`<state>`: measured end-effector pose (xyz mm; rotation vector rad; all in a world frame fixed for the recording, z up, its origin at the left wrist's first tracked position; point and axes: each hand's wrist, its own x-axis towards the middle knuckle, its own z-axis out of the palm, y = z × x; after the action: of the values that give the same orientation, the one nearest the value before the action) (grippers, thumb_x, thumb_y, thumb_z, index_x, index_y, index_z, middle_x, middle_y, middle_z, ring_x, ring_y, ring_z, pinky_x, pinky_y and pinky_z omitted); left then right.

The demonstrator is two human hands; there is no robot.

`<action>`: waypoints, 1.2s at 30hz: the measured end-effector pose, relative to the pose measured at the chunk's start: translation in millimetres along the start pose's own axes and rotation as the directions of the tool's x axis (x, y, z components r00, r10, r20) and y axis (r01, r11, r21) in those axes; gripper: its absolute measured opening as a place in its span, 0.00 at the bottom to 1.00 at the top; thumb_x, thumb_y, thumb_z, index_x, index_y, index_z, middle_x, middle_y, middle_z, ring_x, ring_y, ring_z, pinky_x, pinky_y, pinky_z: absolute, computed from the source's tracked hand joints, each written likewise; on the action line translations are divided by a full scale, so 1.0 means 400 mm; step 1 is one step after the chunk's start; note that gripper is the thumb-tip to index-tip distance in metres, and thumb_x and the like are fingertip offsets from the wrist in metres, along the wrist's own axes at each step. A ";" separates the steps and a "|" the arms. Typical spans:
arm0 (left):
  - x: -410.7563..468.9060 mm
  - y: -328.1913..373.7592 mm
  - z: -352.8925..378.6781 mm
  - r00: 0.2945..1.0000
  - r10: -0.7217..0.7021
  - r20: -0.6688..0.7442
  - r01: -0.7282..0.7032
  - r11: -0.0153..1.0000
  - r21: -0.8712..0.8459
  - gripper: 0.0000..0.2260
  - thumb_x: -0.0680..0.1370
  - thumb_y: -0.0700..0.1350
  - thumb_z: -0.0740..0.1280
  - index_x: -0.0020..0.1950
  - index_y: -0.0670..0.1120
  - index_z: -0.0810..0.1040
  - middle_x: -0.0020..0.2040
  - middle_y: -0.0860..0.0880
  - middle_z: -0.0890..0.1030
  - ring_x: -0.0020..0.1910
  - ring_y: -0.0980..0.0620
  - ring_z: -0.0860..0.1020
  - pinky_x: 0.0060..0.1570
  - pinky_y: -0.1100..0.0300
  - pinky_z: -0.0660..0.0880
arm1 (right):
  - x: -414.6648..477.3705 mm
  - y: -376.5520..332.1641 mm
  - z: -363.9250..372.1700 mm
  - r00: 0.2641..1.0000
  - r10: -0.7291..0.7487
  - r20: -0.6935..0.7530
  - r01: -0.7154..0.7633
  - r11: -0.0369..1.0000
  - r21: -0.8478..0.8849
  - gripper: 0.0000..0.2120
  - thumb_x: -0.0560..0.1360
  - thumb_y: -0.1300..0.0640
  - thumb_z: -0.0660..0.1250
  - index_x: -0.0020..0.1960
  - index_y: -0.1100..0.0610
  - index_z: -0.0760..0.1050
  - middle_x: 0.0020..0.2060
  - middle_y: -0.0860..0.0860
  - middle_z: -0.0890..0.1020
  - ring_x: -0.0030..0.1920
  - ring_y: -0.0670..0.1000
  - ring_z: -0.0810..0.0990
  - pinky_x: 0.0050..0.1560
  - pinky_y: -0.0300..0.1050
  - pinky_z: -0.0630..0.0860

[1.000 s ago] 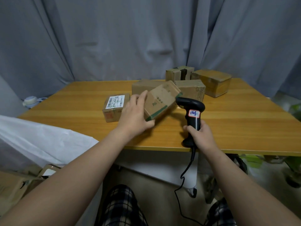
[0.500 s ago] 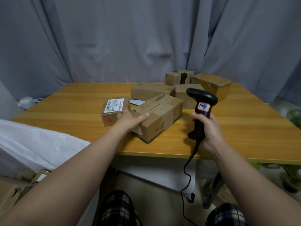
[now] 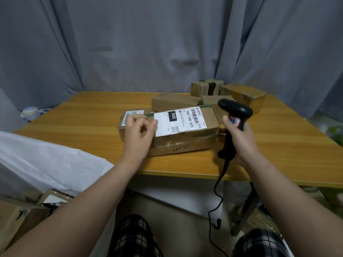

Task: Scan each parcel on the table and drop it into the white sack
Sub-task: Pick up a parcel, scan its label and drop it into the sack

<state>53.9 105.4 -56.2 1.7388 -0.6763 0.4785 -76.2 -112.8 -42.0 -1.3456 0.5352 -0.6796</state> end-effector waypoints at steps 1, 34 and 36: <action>-0.008 -0.009 -0.002 1.000 -0.019 -0.014 0.019 1.000 -0.004 0.13 0.76 0.44 0.70 0.37 0.52 0.69 0.53 0.55 0.67 0.57 0.59 0.70 0.63 0.61 0.67 | -0.016 0.012 0.000 1.000 -0.012 -0.004 0.012 1.000 -0.019 0.18 0.74 0.47 0.70 0.62 0.49 0.73 0.55 0.47 0.81 0.58 0.50 0.79 0.62 0.52 0.73; 0.032 0.069 -0.029 0.761 -0.240 0.603 0.287 0.958 0.019 0.48 0.69 0.50 0.77 0.76 0.66 0.47 0.77 0.52 0.58 0.73 0.51 0.62 0.69 0.46 0.67 | -0.112 -0.082 0.102 0.939 -0.340 0.055 0.334 0.938 0.095 0.10 0.75 0.58 0.71 0.55 0.54 0.77 0.44 0.46 0.82 0.44 0.43 0.82 0.46 0.43 0.79; 0.018 0.045 -0.032 0.811 -0.290 0.508 0.371 0.927 -0.062 0.48 0.67 0.54 0.78 0.75 0.67 0.48 0.77 0.51 0.60 0.74 0.49 0.62 0.69 0.44 0.66 | -0.135 -0.060 0.105 0.923 -0.360 0.132 0.362 0.932 0.012 0.06 0.74 0.58 0.71 0.50 0.57 0.78 0.36 0.49 0.81 0.34 0.46 0.81 0.34 0.44 0.77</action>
<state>47.7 113.0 -35.4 1.7877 -0.7178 -0.2742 -87.7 -47.2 -13.6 -1.5066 0.1823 -0.8797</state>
